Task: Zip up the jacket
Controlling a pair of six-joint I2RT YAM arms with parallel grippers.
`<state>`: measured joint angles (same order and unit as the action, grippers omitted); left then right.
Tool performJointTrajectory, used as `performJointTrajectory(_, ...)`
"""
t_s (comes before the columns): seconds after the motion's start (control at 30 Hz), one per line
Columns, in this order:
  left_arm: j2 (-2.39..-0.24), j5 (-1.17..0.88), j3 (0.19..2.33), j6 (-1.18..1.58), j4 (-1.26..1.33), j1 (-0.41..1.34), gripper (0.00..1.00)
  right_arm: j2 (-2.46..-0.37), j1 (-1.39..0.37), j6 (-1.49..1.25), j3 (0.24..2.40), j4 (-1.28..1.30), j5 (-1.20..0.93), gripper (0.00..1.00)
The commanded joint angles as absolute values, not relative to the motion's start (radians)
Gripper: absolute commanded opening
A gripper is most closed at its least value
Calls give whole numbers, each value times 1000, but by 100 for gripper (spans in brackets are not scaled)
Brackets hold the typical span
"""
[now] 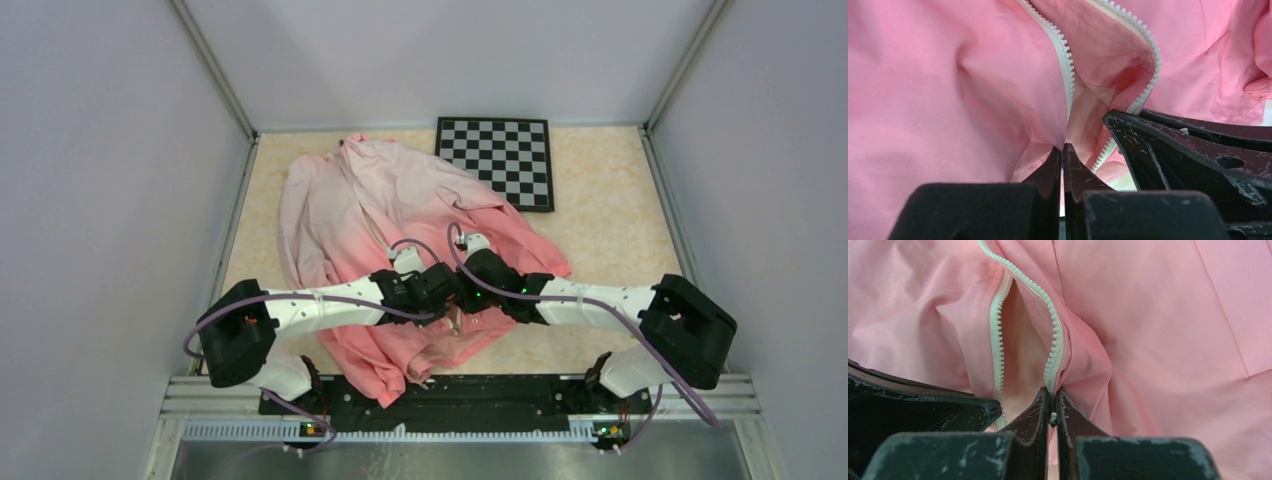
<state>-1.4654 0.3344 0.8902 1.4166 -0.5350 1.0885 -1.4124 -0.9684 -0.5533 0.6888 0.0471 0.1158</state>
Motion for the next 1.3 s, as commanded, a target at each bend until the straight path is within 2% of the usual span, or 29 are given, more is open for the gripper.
performJointTrajectory(0.0,-1435,369,911,1457,-561,1094,0,-1420,-978,-552,727,6,122,0)
performJointTrajectory(0.83,-1465,351,917,1471,-533,1094,0,-1397,-979,-555,707,-39,96,0)
performJointTrajectory(1.27,-1480,333,917,1463,-529,1094,0,-1404,-979,-612,741,11,148,0)
